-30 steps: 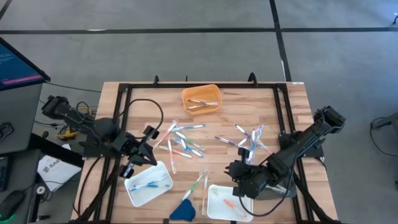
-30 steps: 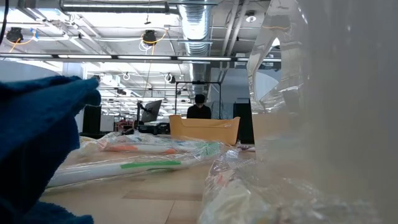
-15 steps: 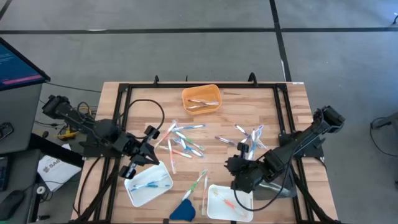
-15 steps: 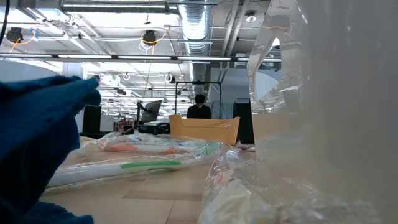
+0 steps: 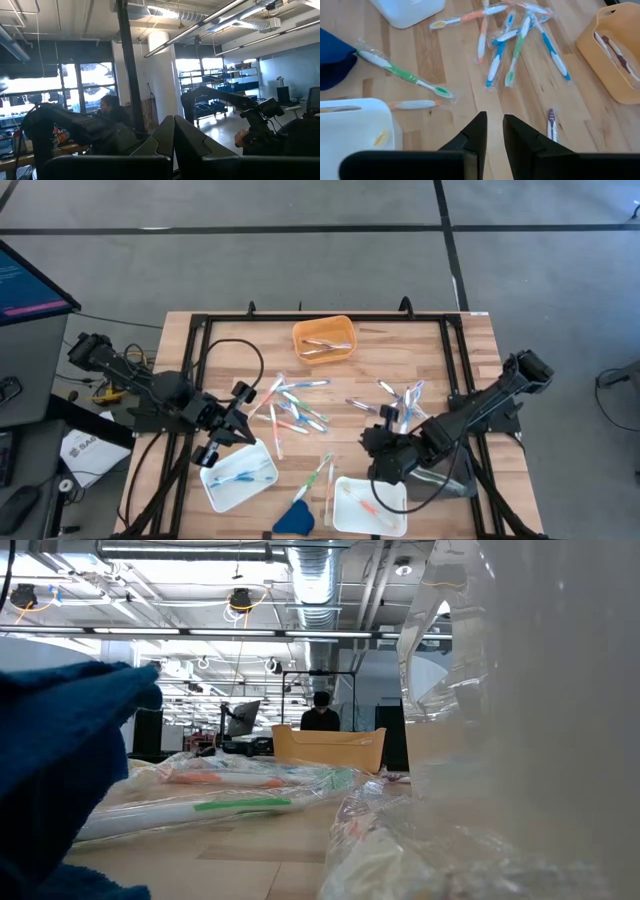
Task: Pick & Place Toothbrushes
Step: Put the purple toothbrush into the yellow bin
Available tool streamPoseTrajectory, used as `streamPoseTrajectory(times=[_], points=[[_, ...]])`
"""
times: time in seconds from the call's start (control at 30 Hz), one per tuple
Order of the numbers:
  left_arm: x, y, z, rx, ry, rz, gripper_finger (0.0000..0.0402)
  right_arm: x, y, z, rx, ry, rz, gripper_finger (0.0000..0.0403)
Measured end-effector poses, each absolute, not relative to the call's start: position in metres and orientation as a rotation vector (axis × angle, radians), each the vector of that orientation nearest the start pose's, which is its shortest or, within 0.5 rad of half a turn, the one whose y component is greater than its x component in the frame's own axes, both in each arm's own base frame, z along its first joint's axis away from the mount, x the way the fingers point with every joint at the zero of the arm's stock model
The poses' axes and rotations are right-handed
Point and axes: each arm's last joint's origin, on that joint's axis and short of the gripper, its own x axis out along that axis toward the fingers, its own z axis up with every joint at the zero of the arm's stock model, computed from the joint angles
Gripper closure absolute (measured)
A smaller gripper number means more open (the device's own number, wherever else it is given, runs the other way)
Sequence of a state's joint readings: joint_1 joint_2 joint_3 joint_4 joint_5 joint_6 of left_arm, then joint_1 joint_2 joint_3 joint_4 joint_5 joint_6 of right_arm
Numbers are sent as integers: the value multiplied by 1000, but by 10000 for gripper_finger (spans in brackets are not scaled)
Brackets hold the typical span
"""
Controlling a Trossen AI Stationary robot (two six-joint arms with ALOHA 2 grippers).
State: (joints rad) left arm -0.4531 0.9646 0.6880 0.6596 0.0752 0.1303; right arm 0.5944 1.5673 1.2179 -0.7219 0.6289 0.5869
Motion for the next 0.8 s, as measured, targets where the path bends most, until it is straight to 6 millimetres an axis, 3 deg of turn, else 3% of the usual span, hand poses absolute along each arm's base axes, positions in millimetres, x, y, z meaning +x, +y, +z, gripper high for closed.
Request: streamPoseTrajectory(times=[0.8], points=[[190, -93, 347, 125, -426, -437, 401, 280, 143, 260, -152, 837, -295, 347]])
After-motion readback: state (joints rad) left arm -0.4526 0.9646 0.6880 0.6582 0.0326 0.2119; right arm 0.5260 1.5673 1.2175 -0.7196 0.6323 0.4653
